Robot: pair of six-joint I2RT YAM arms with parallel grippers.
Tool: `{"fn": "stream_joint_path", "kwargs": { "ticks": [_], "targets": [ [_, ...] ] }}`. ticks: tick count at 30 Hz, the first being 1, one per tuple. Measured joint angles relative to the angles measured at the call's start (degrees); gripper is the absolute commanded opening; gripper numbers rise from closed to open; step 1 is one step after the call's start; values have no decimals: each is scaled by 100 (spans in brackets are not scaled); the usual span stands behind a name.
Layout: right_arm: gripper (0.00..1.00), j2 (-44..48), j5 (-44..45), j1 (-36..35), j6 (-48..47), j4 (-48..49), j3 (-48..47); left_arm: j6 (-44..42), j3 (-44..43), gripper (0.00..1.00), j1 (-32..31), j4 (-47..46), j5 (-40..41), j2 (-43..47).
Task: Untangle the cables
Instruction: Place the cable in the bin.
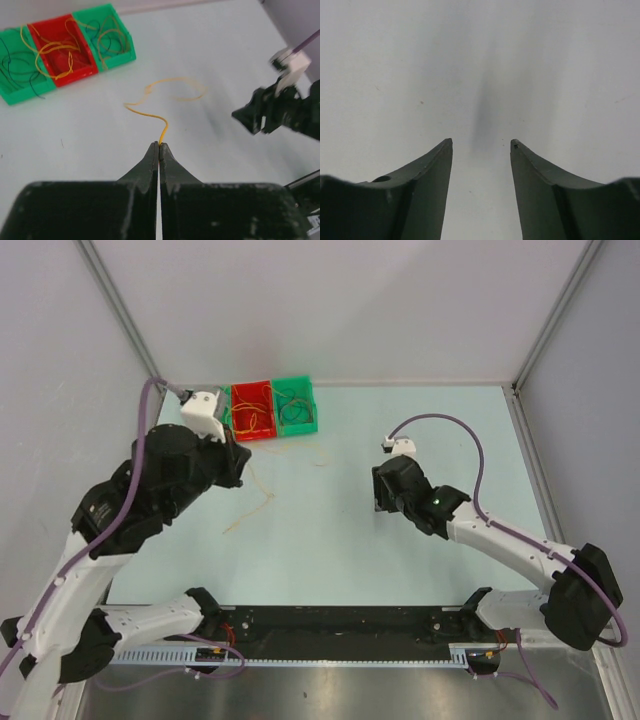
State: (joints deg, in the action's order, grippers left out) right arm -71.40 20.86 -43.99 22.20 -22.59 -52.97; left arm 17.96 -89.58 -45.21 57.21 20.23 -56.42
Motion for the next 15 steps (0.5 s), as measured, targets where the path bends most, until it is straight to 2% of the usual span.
{"fn": "stream_joint_path", "kwargs": {
  "ticks": [6, 15],
  "targets": [
    [64, -20, 48, -90, 24, -63, 251, -72, -577, 0, 2, -140, 81, -243],
    [64, 142, -566, -96, 518, 595, 964, -356, -704, 0, 70, -273, 614, -981]
  ]
}}
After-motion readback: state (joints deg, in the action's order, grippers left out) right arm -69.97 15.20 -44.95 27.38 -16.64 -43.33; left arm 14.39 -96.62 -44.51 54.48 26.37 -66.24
